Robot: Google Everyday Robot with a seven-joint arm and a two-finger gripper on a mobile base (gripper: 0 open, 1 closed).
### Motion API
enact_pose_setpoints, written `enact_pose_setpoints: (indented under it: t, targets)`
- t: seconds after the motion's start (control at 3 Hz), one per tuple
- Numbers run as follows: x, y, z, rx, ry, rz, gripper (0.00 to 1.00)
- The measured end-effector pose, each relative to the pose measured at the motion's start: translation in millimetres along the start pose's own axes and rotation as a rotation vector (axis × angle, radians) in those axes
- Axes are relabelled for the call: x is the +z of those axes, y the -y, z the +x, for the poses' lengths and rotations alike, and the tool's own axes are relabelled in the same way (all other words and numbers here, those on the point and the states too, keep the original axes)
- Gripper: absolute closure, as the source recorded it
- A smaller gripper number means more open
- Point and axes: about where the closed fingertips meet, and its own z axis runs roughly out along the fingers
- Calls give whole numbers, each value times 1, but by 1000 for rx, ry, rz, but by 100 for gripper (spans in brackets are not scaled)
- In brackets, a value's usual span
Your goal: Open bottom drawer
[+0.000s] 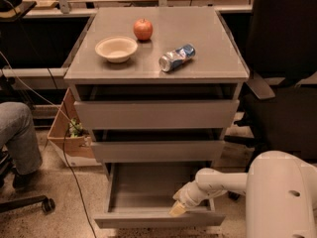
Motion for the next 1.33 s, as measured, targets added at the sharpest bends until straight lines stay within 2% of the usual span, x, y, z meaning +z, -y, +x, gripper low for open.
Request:
enact_pose_setpoints:
  t: [0.33, 0.67, 1.0, 1.33]
  targets:
    - [4, 26, -6, 24, 34, 44, 78]
    - [16, 38, -2, 42, 70, 63, 99]
    - [38, 46, 11, 97, 162, 66, 100]
    - [64, 47, 30, 181, 224, 32, 100]
